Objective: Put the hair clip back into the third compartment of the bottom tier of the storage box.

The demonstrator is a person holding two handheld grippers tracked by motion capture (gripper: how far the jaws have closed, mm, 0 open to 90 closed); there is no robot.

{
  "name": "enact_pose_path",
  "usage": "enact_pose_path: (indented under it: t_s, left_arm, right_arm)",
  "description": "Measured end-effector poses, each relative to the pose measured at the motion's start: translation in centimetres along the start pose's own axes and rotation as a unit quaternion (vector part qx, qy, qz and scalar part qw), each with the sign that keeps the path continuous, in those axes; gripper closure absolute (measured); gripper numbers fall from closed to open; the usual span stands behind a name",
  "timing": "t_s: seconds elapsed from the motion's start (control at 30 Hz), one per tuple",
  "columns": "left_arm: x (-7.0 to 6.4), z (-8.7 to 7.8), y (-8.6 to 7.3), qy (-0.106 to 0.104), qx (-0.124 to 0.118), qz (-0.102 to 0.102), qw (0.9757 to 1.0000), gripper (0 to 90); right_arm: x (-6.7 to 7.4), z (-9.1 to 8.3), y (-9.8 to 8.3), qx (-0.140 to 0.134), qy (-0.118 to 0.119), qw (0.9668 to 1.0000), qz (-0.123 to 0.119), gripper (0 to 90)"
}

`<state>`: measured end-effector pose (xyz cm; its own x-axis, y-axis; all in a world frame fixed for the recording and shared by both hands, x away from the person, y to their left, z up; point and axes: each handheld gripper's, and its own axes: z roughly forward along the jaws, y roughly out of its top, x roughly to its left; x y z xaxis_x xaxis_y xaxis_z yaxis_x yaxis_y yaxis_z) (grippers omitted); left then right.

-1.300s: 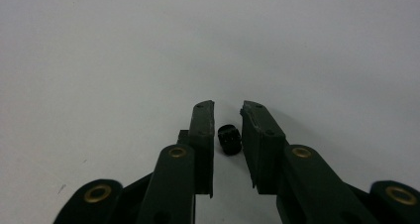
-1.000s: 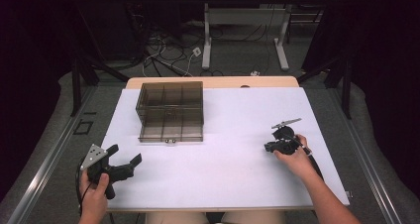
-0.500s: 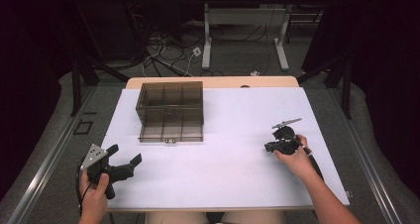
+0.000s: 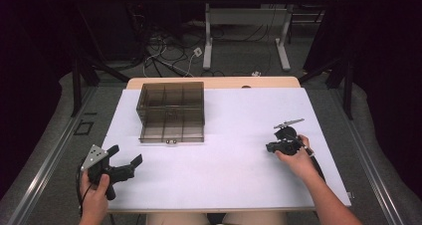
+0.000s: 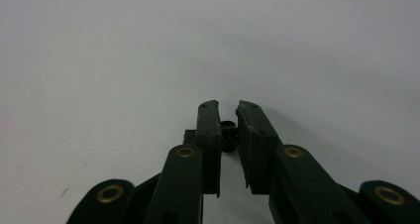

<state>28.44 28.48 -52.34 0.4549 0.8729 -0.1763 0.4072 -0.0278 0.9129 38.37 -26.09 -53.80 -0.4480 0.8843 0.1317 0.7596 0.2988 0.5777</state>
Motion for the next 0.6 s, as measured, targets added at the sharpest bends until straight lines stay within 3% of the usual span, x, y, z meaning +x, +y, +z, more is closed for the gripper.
enact_pose_path:
  t_s: [0.6]
  left_arm:
    - [0.0,0.0,0.0,0.000,0.000,0.000,1.0000,0.4]
  right_arm:
    - [1.1,-0.9,0.6,-0.021,0.009,0.9997,0.003,80.2]
